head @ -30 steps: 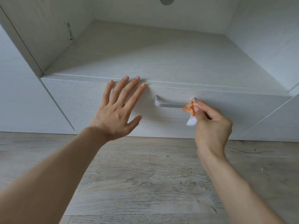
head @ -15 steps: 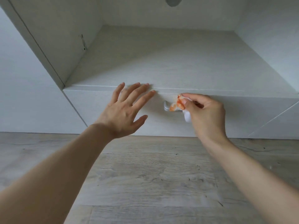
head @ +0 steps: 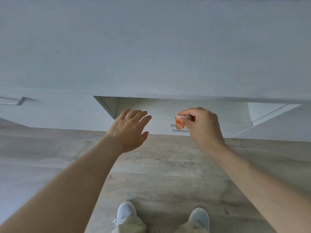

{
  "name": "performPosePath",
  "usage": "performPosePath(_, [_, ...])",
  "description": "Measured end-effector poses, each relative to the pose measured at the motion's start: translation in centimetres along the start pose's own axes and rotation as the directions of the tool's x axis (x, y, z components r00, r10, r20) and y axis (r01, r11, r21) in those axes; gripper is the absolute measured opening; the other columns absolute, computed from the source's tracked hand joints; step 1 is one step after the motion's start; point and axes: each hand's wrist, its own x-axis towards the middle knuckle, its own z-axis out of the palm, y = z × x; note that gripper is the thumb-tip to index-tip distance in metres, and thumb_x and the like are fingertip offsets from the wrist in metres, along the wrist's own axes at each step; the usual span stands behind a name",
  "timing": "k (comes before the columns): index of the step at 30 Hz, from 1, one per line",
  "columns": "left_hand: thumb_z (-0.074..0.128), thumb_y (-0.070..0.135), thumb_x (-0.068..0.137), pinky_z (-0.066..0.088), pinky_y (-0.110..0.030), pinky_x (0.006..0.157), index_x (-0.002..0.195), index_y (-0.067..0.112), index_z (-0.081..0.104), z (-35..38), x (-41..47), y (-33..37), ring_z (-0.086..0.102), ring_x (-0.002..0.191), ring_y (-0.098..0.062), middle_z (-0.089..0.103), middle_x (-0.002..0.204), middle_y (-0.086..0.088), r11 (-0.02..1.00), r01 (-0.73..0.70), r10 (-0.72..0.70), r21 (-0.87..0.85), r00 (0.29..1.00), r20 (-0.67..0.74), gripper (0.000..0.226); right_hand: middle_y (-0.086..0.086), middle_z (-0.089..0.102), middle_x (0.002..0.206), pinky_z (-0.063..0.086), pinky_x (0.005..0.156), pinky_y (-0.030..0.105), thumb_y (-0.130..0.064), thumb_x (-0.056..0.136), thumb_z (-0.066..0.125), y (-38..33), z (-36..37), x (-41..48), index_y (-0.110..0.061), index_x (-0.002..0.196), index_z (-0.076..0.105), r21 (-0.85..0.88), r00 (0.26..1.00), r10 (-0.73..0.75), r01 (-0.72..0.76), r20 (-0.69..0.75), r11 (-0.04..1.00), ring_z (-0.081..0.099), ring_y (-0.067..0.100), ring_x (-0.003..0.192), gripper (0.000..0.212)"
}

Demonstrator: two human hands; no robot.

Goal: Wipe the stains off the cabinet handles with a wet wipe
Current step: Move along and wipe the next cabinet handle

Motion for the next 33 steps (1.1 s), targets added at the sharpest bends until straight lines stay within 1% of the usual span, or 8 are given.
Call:
performPosePath(5, [0.035, 0.043, 0.099, 0.002, -0.032, 0.118, 0.15, 0.022, 0.017, -13.1, -4.8, -1.8, 0.02, 0.141, -0.013, 0.025, 0.154, 0.005, 0.971, 0.162, -0.17, -0.173, 0.985, -0.029, 0.058, -0.001, 0.065, 0.077, 0.037, 0.056, 0.009, -0.007, 0.079, 0.057, -11.6, -6.2, -1.4, -0.016, 0.063, 0.067, -0.112, 0.992, 0.047, -0.035, 0.113, 0.993, 0.057, 0.004, 0.067, 0.021])
performPosePath(8, [0.034, 0.04, 0.1, 0.001, -0.031, 0.118, 0.15, 0.022, 0.013, -18.3, -7.6, -3.7, 0.018, 0.141, -0.011, 0.025, 0.153, 0.007, 0.954, 0.197, -0.214, -0.224, 0.975, -0.053, 0.058, 0.001, 0.06, 0.086, 0.042, 0.064, 0.023, -0.006, 0.082, 0.052, -18.0, -7.7, -1.6, -0.017, 0.075, 0.068, -0.182, 0.982, -0.006, 0.041, 0.187, 0.982, 0.059, 0.014, 0.077, 0.021])
performPosePath(12, [0.035, 0.039, 0.1, 0.003, -0.032, 0.118, 0.15, 0.021, 0.014, -23.3, -12.2, -8.4, 0.021, 0.14, -0.013, 0.028, 0.152, 0.006, 0.943, 0.248, -0.272, -0.224, 0.959, -0.082, 0.058, 0.002, 0.063, 0.086, 0.045, 0.066, 0.027, -0.007, 0.083, 0.05, -26.3, -7.7, -1.7, -0.019, 0.071, 0.066, -0.248, 0.966, -0.11, 0.168, 0.234, 0.954, 0.058, 0.017, 0.077, 0.024])
performPosePath(15, [0.036, 0.04, 0.099, 0.005, -0.032, 0.117, 0.149, 0.02, 0.016, -25.3, -16.3, -13.3, 0.025, 0.138, -0.014, 0.034, 0.148, 0.005, 0.949, 0.257, -0.283, -0.183, 0.951, -0.128, 0.058, 0.003, 0.065, 0.084, 0.045, 0.067, 0.027, -0.008, 0.083, 0.052, -31.9, -5.3, -2.5, -0.02, 0.07, 0.066, -0.249, 0.963, -0.18, 0.228, 0.202, 0.941, 0.058, 0.016, 0.078, 0.022])
performPosePath(20, [0.034, 0.042, 0.099, 0.004, -0.033, 0.118, 0.15, 0.019, 0.014, -25.5, -25.0, -22.0, 0.026, 0.138, -0.016, 0.031, 0.15, 0.003, 0.985, 0.168, -0.166, 0.026, 0.985, -0.052, 0.058, -0.015, 0.06, 0.057, 0.036, 0.057, 0.001, -0.004, 0.08, 0.061, -39.5, 1.6, -6.3, -0.01, 0.071, 0.072, -0.109, 0.963, -0.237, 0.251, 0.129, 0.962, 0.054, -0.011, 0.062, 0.016])
performPosePath(26, [0.035, 0.042, 0.099, 0.007, -0.033, 0.117, 0.149, 0.019, 0.017, -26.1, -31.4, -31.3, 0.031, 0.136, -0.017, 0.035, 0.148, 0.002, 0.986, 0.146, -0.142, 0.085, 0.989, -0.048, 0.058, -0.012, 0.065, 0.063, 0.035, 0.052, 0.004, -0.006, 0.082, 0.06, -45.3, 8.2, -9.3, -0.016, 0.076, 0.073, -0.087, 0.982, -0.164, 0.172, 0.089, 0.981, 0.056, 0.001, 0.066, 0.018])
performPosePath(29, [0.035, 0.041, 0.099, 0.008, -0.032, 0.117, 0.149, 0.019, 0.018, -26.4, -30.7, -33.6, 0.031, 0.136, -0.016, 0.037, 0.147, 0.003, 0.988, 0.141, -0.136, 0.059, 0.988, -0.073, 0.057, -0.018, 0.061, 0.059, 0.037, 0.054, 0.002, -0.005, 0.081, 0.06, -46.9, 9.6, -9.4, -0.016, 0.077, 0.073, -0.059, 0.987, -0.149, 0.152, 0.051, 0.987, 0.055, -0.007, 0.065, 0.018])
performPosePath(33, [0.034, 0.042, 0.1, 0.007, -0.03, 0.117, 0.149, 0.02, 0.019, -25.3, -28.4, -34.6, 0.029, 0.137, -0.015, 0.034, 0.149, 0.005, 0.995, 0.095, -0.097, -0.02, 0.99, -0.107, 0.056, -0.016, 0.062, 0.064, 0.037, 0.054, 0.004, -0.006, 0.083, 0.059, -47.6, 11.4, -7.2, -0.017, 0.08, 0.073, -0.05, 0.995, -0.103, 0.104, 0.011, 0.993, 0.057, 0.002, 0.066, 0.018])
